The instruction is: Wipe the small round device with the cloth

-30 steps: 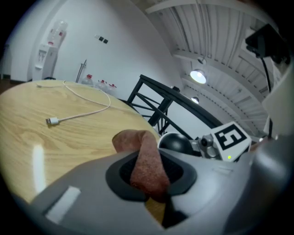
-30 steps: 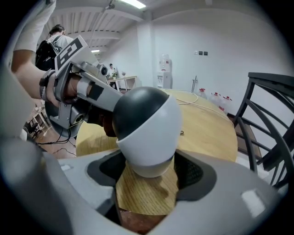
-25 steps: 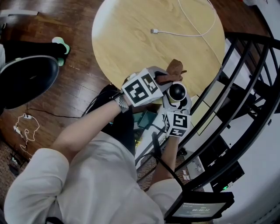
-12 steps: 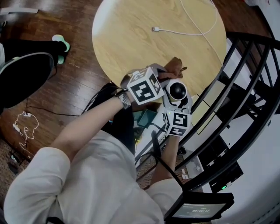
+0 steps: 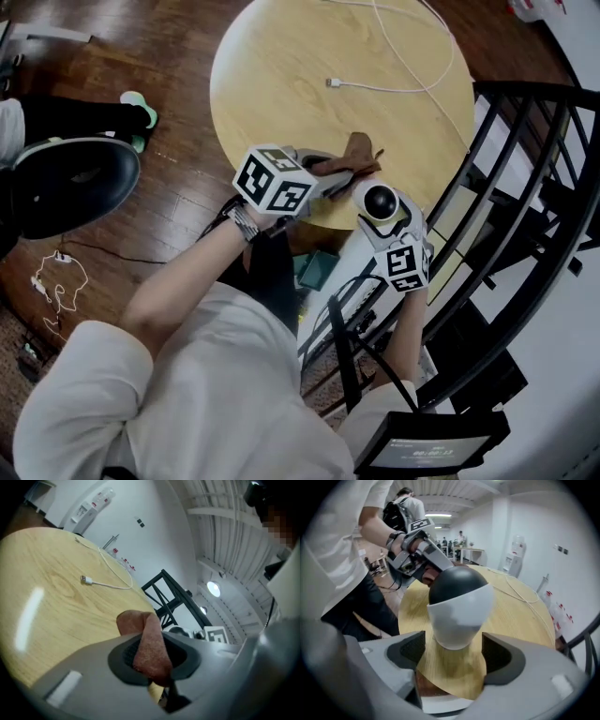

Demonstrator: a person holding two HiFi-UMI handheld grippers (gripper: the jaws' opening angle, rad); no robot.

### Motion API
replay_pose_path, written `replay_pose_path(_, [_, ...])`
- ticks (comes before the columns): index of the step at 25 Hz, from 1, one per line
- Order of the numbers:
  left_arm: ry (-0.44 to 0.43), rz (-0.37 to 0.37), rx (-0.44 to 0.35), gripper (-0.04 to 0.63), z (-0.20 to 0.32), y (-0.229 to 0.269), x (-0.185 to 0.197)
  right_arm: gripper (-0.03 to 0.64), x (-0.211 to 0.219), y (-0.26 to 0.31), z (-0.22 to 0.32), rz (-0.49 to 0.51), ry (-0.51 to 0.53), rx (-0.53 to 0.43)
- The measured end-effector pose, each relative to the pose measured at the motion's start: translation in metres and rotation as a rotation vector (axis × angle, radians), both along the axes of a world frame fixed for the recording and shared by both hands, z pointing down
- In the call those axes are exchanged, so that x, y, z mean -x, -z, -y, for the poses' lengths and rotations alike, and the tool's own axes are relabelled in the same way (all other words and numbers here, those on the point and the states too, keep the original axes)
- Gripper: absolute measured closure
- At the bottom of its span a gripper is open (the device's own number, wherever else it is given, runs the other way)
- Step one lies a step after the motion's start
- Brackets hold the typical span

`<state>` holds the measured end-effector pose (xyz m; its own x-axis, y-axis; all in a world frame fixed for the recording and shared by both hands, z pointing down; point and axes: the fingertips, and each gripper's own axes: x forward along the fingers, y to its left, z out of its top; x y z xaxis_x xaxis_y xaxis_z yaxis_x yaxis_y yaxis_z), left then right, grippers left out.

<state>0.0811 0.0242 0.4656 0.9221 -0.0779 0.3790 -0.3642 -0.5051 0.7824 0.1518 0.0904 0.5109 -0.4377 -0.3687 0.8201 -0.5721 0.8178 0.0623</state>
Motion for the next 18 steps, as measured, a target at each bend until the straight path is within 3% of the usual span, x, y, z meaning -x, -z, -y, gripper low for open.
replay_pose_path(3, [0.023, 0.011, 0.012, 0.532, -0.004, 0.002, 0.013, 0.234, -0.006, 0.0, 0.001, -0.038, 0.179, 0.041])
replay_pose_path(7, [0.074, 0.001, 0.042, 0.532, -0.002, 0.004, 0.025, 0.222, 0.01, 0.002, 0.009, 0.036, 0.304, 0.09])
replay_pose_path(18, [0.098, -0.011, 0.052, 0.531, 0.003, 0.008, 0.03, 0.25, 0.026, 0.007, 0.019, 0.133, 0.201, 0.046])
